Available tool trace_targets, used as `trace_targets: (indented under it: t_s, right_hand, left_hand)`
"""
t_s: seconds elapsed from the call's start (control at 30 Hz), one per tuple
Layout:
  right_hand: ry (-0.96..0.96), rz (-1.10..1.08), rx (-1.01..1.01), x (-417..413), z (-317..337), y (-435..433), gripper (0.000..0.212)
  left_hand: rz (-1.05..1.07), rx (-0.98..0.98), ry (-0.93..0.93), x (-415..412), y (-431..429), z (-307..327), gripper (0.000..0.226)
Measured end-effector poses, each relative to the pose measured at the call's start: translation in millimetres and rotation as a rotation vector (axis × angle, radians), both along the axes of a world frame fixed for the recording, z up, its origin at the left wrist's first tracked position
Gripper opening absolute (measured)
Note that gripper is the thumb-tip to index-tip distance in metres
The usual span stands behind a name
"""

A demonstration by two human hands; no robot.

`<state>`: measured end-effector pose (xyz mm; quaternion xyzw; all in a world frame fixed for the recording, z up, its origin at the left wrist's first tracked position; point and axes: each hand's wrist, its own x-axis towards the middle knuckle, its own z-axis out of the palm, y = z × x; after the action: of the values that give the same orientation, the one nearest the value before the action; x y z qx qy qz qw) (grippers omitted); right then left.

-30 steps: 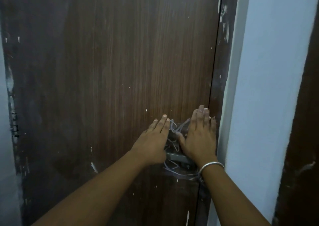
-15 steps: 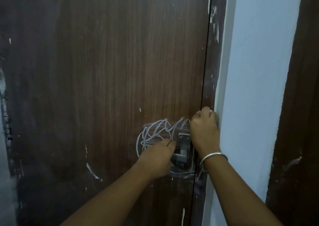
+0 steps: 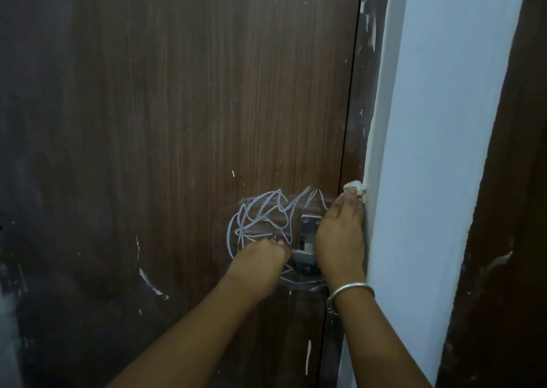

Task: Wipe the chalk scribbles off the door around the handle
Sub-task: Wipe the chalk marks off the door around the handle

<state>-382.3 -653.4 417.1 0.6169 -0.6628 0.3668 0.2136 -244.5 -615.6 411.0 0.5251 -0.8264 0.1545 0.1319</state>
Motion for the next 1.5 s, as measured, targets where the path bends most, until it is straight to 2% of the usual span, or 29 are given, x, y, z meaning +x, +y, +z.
trace_targets:
  t_s: [0.13,0.33,0.57,0.67,0.9,1.2,1.33,1.5]
  right_hand:
    - [-0.063,0.080,0.012,-3,-2,1,0.084]
    - [-0.014,0.109,-0.024,-10,17,-9,0.088]
    - [-0.070,0.160,0.093,-12,-58,5,0.098]
    - [-0.087,0.143,0.117,-10,-60,4,0.094]
    - [-0.002,0.092,0.010,-14,-25,-11,0.087]
    - [-0.118,0.160,0.102,-12,-83,5,0.091]
    - [-0.109,0.196,0.071,-15,-53,-2,0.098]
    - [-0.066,0.160,-0.007,-16,-42,-12,0.089]
  left_hand:
    - [0.037,0.011,-0.076,-4,4,1,0.043]
    - [0.036,0.069,-0.102,-5,7,1,0.049]
    - [0.043,0.099,-0.041,-5,10,1,0.052]
    - [0.051,0.091,-0.035,-7,12,1,0.055]
    - [0.018,0.094,-0.038,-1,9,-2,0.066]
    - [0.051,0.060,-0.090,-2,10,-9,0.072]
    - [0.065,0.014,-0.203,0,9,-9,0.071]
    - [0.071,0.016,-0.209,-1,11,-9,0.072]
